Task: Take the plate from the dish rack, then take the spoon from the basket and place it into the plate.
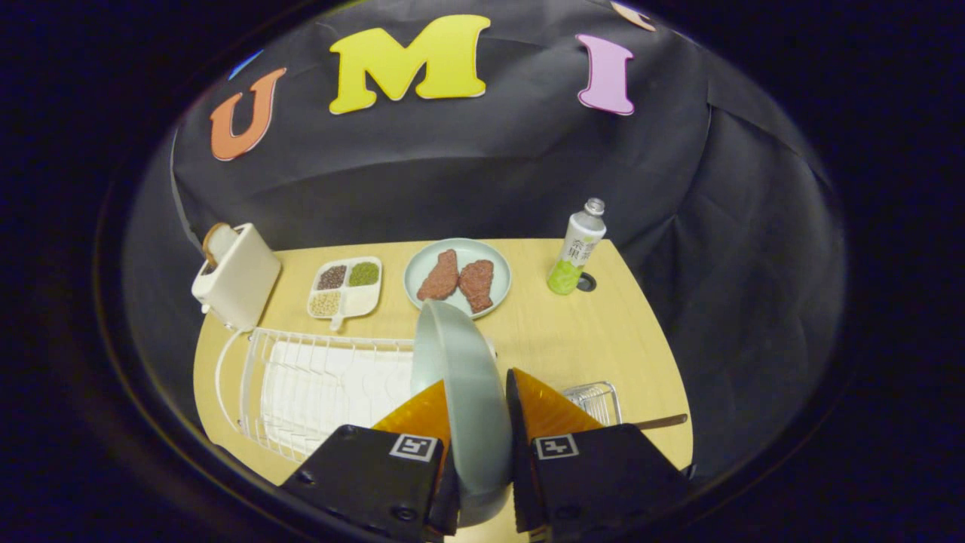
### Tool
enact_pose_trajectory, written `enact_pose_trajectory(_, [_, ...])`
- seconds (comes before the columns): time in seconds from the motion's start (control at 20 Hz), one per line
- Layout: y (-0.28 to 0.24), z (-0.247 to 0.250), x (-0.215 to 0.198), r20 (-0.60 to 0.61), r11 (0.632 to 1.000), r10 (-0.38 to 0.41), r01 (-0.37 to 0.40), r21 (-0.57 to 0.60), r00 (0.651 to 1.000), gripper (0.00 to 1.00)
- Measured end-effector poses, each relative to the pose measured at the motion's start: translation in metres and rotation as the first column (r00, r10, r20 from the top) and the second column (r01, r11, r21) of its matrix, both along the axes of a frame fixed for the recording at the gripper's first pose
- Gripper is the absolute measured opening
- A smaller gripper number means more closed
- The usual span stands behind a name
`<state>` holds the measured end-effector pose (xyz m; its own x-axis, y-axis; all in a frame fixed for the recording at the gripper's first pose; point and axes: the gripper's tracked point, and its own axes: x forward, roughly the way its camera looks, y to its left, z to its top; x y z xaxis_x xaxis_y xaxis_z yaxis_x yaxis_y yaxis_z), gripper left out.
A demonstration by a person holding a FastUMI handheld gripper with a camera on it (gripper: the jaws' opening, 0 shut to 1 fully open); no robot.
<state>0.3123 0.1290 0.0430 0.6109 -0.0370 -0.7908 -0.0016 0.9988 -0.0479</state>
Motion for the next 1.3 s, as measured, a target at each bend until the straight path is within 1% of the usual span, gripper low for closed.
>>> enact_pose_trajectory(0.15, [0.006, 0.011, -0.032, 0.024, 0.993, 0.051, -0.053, 0.106, 0.998, 0.33])
enact_pose_trajectory(0.3, [-0.002, 0.018, -0.080, 0.075, 0.979, 0.101, -0.112, 0.169, 0.992, 0.33])
enact_pose_trajectory(0.5, [-0.014, 0.001, -0.152, 0.128, 0.961, 0.148, -0.173, 0.214, 0.981, 0.33])
enact_pose_trajectory(0.65, [-0.021, -0.025, -0.187, 0.151, 0.950, 0.167, -0.200, 0.241, 0.974, 0.33])
enact_pose_trajectory(0.8, [-0.020, -0.070, -0.213, 0.120, 0.930, 0.186, -0.215, 0.299, 0.975, 0.33])
enact_pose_trajectory(0.95, [-0.004, -0.112, -0.233, 0.073, 0.881, 0.207, -0.218, 0.421, 0.976, 0.33])
enact_pose_trajectory(1.05, [0.005, -0.137, -0.242, 0.064, 0.861, 0.220, -0.225, 0.457, 0.973, 0.33])
enact_pose_trajectory(1.15, [0.015, -0.157, -0.246, 0.056, 0.848, 0.237, -0.234, 0.476, 0.970, 0.33])
enact_pose_trajectory(1.3, [0.023, -0.173, -0.241, 0.060, 0.820, 0.227, -0.224, 0.527, 0.972, 0.33])
